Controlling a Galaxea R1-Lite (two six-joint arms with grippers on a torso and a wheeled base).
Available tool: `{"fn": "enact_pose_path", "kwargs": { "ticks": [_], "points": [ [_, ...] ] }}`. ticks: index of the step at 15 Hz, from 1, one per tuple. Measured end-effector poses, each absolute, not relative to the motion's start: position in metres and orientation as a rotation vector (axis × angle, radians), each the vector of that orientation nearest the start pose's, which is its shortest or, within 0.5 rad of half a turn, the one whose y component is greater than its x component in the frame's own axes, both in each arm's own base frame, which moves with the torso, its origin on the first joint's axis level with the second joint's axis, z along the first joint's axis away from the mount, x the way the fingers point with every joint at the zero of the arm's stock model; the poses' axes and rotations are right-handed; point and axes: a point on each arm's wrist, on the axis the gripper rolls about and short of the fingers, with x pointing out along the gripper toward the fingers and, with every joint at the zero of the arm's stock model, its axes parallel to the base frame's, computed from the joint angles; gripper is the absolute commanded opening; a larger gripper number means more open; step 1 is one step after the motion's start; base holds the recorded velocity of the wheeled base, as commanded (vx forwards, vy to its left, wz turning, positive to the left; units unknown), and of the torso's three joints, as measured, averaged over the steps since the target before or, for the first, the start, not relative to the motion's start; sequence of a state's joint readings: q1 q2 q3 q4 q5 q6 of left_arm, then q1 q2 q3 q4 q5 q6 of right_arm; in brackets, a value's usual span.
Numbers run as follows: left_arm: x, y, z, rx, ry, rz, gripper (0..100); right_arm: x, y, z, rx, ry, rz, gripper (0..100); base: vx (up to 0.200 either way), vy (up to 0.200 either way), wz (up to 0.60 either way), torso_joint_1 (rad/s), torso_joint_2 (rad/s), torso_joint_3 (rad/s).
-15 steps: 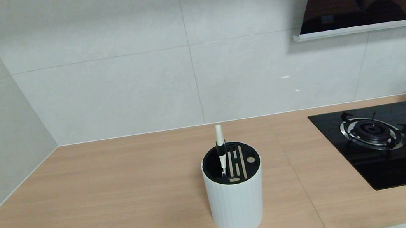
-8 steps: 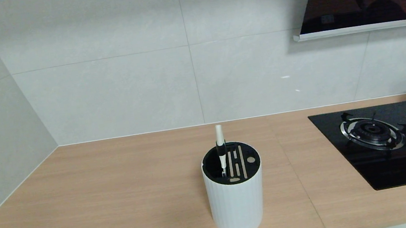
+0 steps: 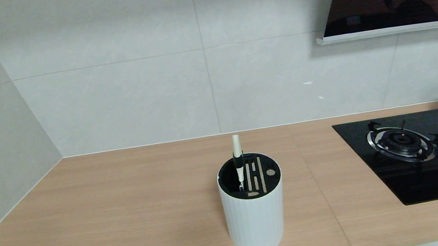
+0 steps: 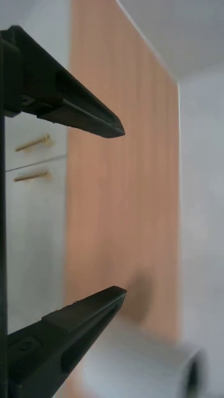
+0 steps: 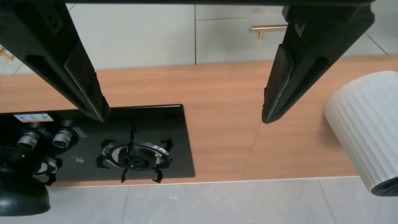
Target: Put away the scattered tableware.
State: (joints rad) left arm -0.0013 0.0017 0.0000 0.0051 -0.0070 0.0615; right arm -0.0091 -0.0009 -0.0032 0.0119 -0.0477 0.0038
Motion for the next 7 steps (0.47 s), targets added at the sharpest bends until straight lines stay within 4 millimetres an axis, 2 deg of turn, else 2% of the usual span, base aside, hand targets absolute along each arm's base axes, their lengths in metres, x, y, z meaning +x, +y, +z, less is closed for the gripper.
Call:
{"fn": "enact_pose_path", "kwargs": {
  "ticks": [7],
  "points": [
    [-0.0228,-0.0001,0.0755,0.003,0.004,-0.009,100,-0.0231,-0.0009,0.0748,0.004,0.011,-0.056,100,0.0,0.0,0.0,0.0,0.0,0.0]
  ]
}}
